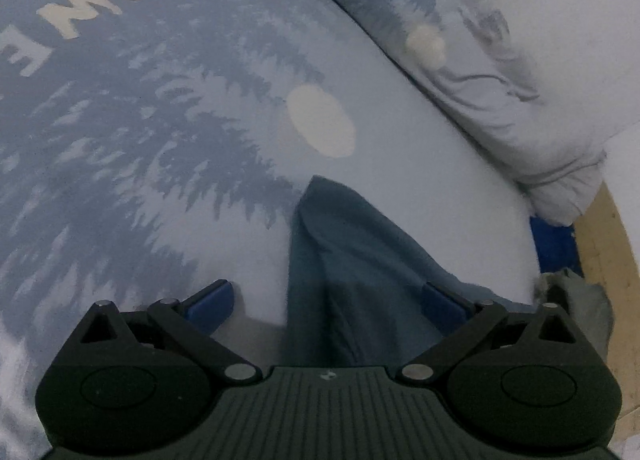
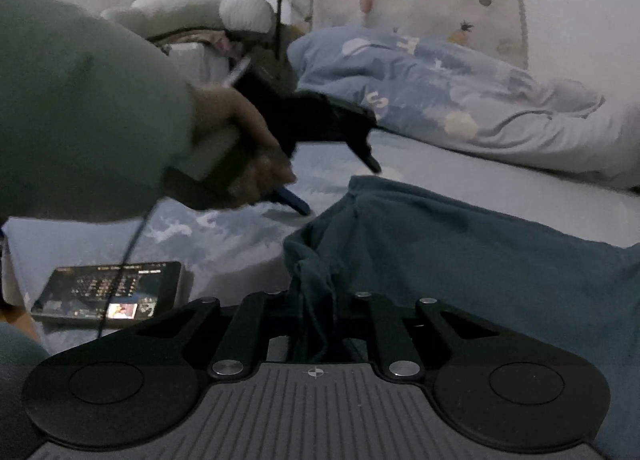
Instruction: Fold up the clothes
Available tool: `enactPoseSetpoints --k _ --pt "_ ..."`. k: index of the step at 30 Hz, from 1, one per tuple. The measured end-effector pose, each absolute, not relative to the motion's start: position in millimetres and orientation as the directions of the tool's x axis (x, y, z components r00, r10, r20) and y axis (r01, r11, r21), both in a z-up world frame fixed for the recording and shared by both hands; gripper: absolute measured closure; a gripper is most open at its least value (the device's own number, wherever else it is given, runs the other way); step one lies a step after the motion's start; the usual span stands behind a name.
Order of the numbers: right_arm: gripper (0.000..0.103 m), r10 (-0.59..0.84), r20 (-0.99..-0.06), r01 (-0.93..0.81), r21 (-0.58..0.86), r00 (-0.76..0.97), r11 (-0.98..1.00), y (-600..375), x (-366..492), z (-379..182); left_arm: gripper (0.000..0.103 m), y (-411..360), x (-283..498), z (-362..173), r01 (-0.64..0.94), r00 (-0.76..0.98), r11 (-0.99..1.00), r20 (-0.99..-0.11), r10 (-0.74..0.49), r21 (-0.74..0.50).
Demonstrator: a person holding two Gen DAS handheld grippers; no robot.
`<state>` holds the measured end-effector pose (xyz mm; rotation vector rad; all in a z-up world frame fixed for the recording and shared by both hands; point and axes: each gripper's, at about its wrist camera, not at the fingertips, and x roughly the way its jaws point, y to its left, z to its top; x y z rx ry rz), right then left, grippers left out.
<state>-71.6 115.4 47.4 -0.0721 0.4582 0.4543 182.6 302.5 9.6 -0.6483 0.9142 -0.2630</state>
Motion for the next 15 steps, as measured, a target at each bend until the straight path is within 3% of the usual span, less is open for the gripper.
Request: enactPoseSetpoints --k 1,3,5,6,8,15 --pt "0.089 0.412 -0.442 -0.443 0.037 0.797 0.896 114.4 -71.6 48.0 0.000 299.4 192.6 3.6 -0.053 0.585 0.784 -0.655 -0.478 -0.619" --pt "0.089 0.419 -0.443 -0.447 0.047 0.792 0.894 112.2 -71.6 49.5 0.017 295.4 208.4 -5.3 -0.053 0.569 0.788 -0.667 -0.481 -0.613" --pt "0.089 0.424 -0.443 -0.448 0.056 0.790 0.892 110.4 -71.6 51.9 0.049 297.4 213.0 -6.0 -0.072 0.564 0.791 -0.679 -0.470 -0.608" --pt "0.089 0.425 -0.441 -0.447 0.057 0.791 0.892 109.6 -71.5 53.1 0.057 296.6 214.4 -6.8 -0.075 0.556 0.799 -0.690 -0.463 -0.596" --pt "0.089 0.424 -0.438 -0.443 0.062 0.793 0.894 108.1 -70.9 55.5 0.091 292.3 214.9 -8.5 -0.069 0.537 0.823 -0.716 -0.446 -0.564" --pt "0.089 0.411 -0.426 -0.418 0.083 0.806 0.905 97.2 -69.7 63.7 0.095 296.0 194.8 6.4 -0.091 0.586 0.792 -0.676 -0.448 -0.604"
